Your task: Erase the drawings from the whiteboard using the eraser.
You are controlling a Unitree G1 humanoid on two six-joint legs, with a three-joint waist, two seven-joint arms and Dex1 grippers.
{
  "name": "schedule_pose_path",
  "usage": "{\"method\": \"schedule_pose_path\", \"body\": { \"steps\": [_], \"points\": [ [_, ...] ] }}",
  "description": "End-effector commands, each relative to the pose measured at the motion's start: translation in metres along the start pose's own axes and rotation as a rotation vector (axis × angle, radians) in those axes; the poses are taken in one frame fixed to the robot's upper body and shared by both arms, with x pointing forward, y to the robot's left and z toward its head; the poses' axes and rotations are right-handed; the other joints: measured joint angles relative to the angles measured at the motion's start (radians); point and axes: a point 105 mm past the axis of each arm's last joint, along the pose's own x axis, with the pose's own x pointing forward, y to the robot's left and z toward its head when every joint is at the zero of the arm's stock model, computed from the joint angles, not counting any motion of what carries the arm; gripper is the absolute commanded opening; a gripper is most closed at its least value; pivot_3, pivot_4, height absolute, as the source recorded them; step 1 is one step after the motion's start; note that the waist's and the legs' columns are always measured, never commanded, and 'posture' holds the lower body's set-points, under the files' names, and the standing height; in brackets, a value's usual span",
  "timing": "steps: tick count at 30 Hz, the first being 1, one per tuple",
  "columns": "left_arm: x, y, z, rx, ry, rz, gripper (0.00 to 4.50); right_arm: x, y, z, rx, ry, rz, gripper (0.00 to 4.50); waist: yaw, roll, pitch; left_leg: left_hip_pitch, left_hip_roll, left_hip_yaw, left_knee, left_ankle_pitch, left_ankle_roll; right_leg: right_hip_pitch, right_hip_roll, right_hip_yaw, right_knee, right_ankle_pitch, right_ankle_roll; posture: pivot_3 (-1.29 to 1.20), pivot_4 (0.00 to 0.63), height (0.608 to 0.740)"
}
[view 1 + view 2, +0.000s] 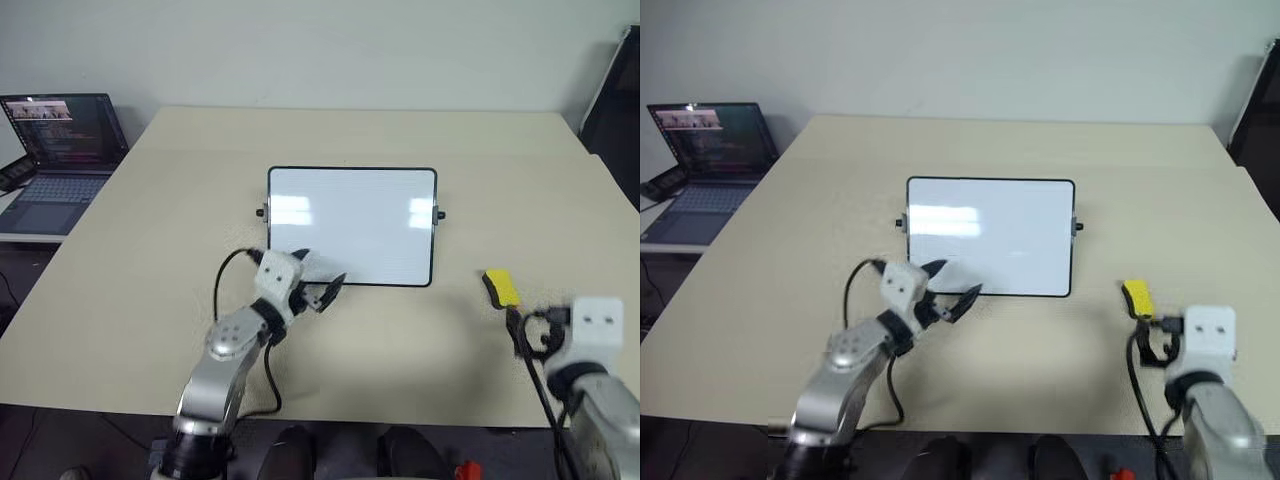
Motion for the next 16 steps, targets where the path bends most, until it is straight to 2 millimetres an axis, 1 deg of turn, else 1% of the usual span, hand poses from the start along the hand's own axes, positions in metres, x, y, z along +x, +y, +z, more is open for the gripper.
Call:
{"method": "schedule_pose_path", "body": {
  "steps": [1,4,6,9,12,14,16],
  "points": [
    [-0.029,0.029,-0.005,0.022,0.022,0.25,4.5,-0.013,-0.007,0.005,-0.007,-0.116,-0.069,4.47,-0.002,0.0,0.0,0.002,0.0,0.001,0.0,0.0,0.0,0.001,0.0,0.001,0.001,0.0,0.0,0.0,0.15,0.74],
    [-0.05,0.035,-0.018,0.048,0.067,0.364,4.5,-0.018,-0.015,0.0,0.029,-0.142,-0.143,4.47,0.0,-0.001,0.001,0.01,0.0,0.001,0.0,0.0,0.0,0.009,0.0,0.002,0.0,0.0,0.0,0.0,0.15,0.74],
    [-0.056,0.032,-0.02,0.06,0.073,0.395,4.5,-0.015,-0.011,-0.003,0.045,-0.156,-0.132,4.47,0.002,-0.001,0.001,0.013,0.0,0.0,0.0,0.0,0.0,0.012,-0.001,0.004,-0.001,0.0,0.0,0.0,0.15,0.74],
    [-0.058,0.025,-0.02,0.05,0.067,0.403,4.5,-0.014,-0.009,-0.009,0.025,-0.15,-0.112,4.47,0.007,-0.002,0.001,0.013,0.0,0.0,0.0,0.0,-0.001,0.013,0.0,0.005,-0.002,0.0,0.0,0.0,0.15,0.74],
    [-0.058,0.022,-0.019,0.053,0.063,0.395,4.5,-0.019,-0.01,-0.019,0.033,-0.123,-0.096,4.47,0.01,-0.001,0.001,0.012,0.0,-0.001,0.0,0.0,-0.001,0.013,0.0,0.003,-0.002,0.0,0.0,0.0,0.15,0.74],
    [-0.058,0.018,-0.019,0.048,0.066,0.388,4.5,-0.023,-0.009,-0.022,0.031,-0.117,-0.081,4.47,0.006,-0.001,0.001,0.012,0.0,-0.001,-0.002,0.0,-0.001,0.013,0.0,0.003,-0.003,0.0,-0.001,0.0,0.15,0.74],
    [-0.058,0.015,-0.02,0.045,0.066,0.378,4.5,-0.022,-0.008,-0.028,0.017,-0.109,-0.06,4.47,0.005,-0.001,0.001,0.011,0.0,-0.001,-0.002,-0.001,-0.002,0.013,0.0,0.003,-0.005,0.0,-0.001,0.0,0.15,0.74]
  ]
}}
